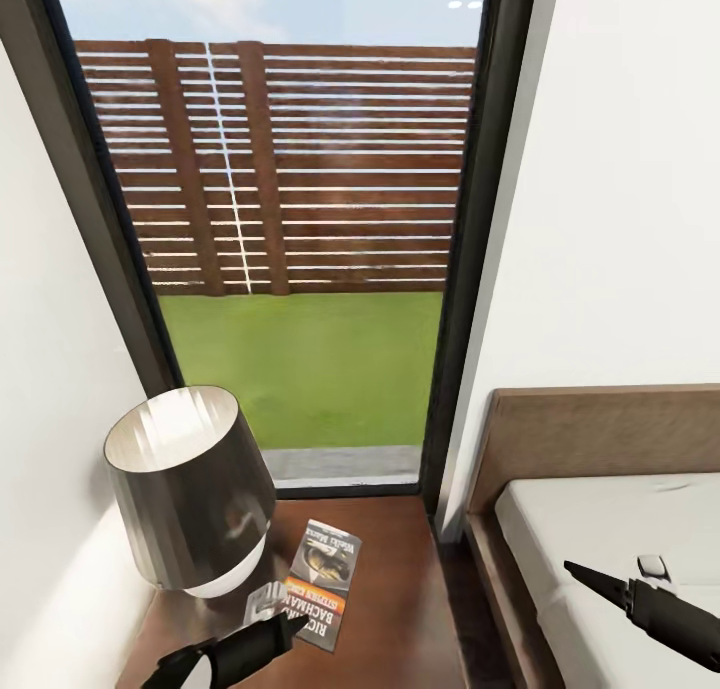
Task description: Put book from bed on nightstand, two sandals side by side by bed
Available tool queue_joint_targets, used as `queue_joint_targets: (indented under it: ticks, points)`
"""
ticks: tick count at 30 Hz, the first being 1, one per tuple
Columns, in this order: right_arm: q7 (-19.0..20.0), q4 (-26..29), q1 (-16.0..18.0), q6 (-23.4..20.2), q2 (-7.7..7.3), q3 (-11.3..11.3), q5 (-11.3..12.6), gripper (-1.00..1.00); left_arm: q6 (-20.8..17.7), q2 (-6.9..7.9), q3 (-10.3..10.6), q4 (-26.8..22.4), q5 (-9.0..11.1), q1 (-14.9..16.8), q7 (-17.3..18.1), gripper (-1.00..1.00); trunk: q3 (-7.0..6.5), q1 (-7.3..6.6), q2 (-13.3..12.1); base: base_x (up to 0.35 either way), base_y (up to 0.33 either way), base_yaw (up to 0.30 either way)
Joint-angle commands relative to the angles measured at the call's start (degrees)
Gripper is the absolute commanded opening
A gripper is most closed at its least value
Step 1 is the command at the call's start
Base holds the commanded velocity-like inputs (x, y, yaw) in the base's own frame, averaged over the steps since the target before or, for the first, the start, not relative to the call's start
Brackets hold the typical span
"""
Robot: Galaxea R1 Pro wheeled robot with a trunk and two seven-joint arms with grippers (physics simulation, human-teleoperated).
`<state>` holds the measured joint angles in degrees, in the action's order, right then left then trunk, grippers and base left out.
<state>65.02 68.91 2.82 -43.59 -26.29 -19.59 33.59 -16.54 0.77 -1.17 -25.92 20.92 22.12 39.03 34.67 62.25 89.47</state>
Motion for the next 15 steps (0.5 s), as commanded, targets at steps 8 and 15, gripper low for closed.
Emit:
queue_joint_targets:
  ticks: [8, 15]
  points:
    - [0.0, 0.0, 0.0, -0.4, -0.01, 0.0, 0.2, 1.00, -0.5, 0.44, -0.2, 0.0, 0.4, 0.0, 0.6, -1.00, 0.41, 0.43, 0.8, 0.000, 0.000, 0.000]
    - [0.0, 0.0, 0.0, -0.4, 0.00, 0.0, 0.2, 1.00, -0.5, 0.46, -0.2, 0.0, 0.4, 0.0, 0.5, -1.00, 1.67, 1.97, 3.6, 0.000, 0.000, 0.000]
